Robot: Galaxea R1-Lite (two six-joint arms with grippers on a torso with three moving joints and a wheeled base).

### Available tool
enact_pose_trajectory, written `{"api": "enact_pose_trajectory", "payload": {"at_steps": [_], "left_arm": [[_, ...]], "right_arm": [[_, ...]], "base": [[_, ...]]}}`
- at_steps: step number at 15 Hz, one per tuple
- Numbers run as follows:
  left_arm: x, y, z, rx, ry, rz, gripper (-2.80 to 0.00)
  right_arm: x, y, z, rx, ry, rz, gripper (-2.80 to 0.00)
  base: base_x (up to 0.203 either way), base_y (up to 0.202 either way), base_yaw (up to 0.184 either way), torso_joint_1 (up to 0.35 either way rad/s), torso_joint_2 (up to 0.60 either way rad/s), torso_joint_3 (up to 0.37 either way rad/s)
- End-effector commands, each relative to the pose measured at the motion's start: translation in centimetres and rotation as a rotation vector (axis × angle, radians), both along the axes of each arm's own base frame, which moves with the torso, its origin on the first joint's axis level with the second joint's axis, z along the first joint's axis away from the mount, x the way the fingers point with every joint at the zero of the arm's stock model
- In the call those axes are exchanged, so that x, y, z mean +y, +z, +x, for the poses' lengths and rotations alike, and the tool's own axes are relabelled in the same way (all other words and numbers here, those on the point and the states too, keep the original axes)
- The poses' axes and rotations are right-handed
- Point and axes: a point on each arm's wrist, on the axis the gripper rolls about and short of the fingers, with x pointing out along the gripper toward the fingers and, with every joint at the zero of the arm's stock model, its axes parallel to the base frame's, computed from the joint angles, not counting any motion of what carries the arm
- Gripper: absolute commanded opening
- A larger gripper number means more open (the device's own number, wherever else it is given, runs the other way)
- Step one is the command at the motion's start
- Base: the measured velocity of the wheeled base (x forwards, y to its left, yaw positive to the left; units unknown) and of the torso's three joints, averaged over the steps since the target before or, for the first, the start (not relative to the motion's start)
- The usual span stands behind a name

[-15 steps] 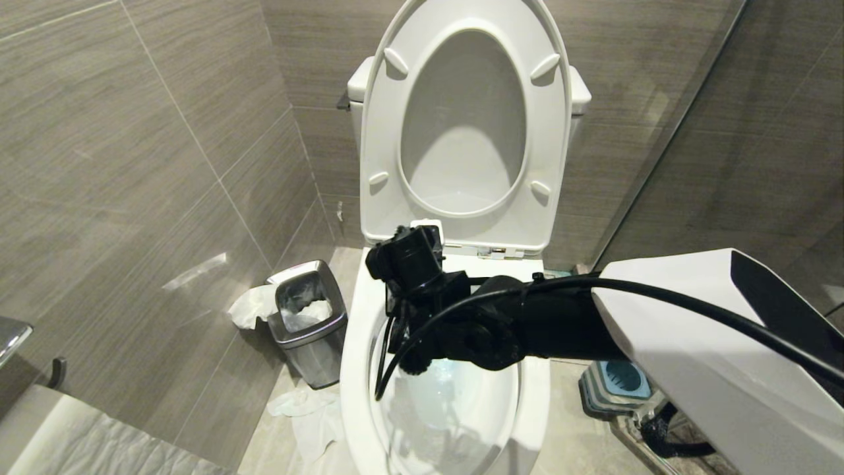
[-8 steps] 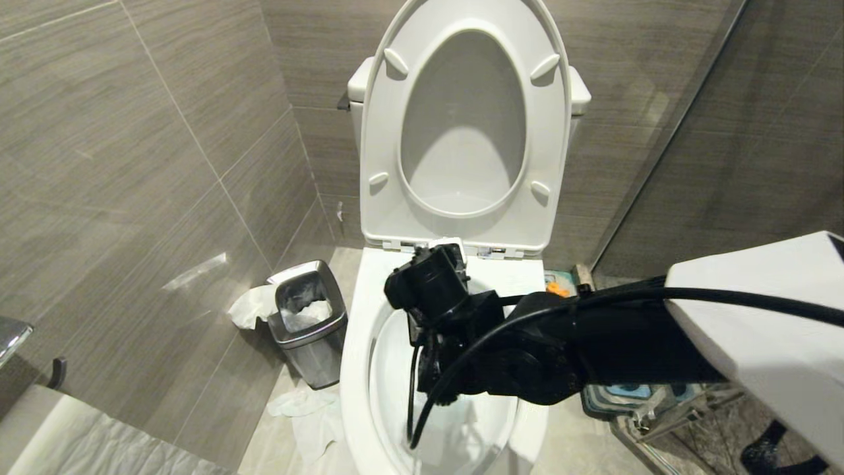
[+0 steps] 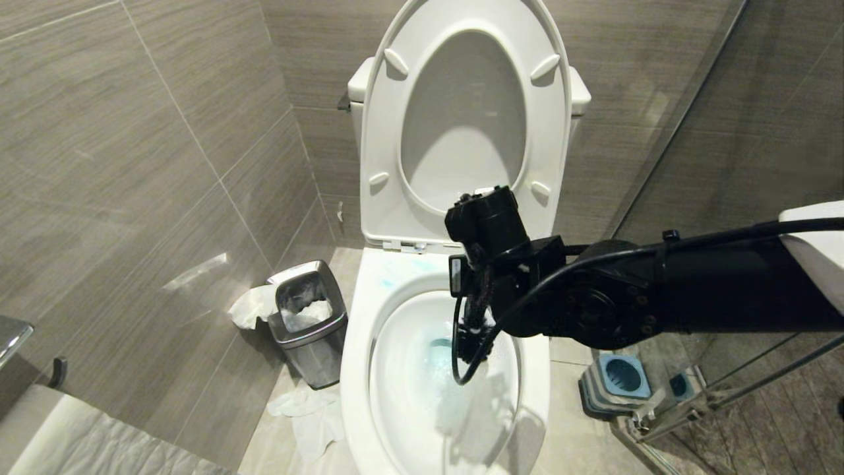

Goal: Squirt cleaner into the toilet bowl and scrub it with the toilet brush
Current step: Scrub the toilet bowl

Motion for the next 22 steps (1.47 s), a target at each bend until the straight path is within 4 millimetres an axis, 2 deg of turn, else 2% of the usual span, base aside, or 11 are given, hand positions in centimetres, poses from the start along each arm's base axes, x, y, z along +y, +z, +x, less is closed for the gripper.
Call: {"api": "enact_pose_trajectory", "payload": {"at_steps": [1, 7, 12, 22], "left_arm": [[0.0, 0.0, 0.0, 0.001, 0.0, 0.0, -2.8], [0.0, 0.0, 0.0, 0.001, 0.001, 0.0, -2.8], [0.0, 0.0, 0.0, 0.001, 0.0, 0.0, -2.8], [0.0, 0.0, 0.0, 0.001, 0.0, 0.0, -2.8]], "right_arm": [[1.4, -0.7, 1.6, -0.014, -0.005, 0.006, -2.8], [5.0, -2.2, 5.1, -0.066, 0.038, -0.04, -2.8], [5.9, -2.2, 4.1, -0.061, 0.072, -0.06, -2.8], [5.7, -2.2, 4.0, -0.048, 0.072, -0.071, -2.8]], "base": [[0.0, 0.0, 0.0, 0.0, 0.0, 0.0], [0.0, 0.0, 0.0, 0.0, 0.0, 0.0], [0.0, 0.0, 0.0, 0.0, 0.0, 0.0], [0.0, 0.0, 0.0, 0.0, 0.0, 0.0]]}}
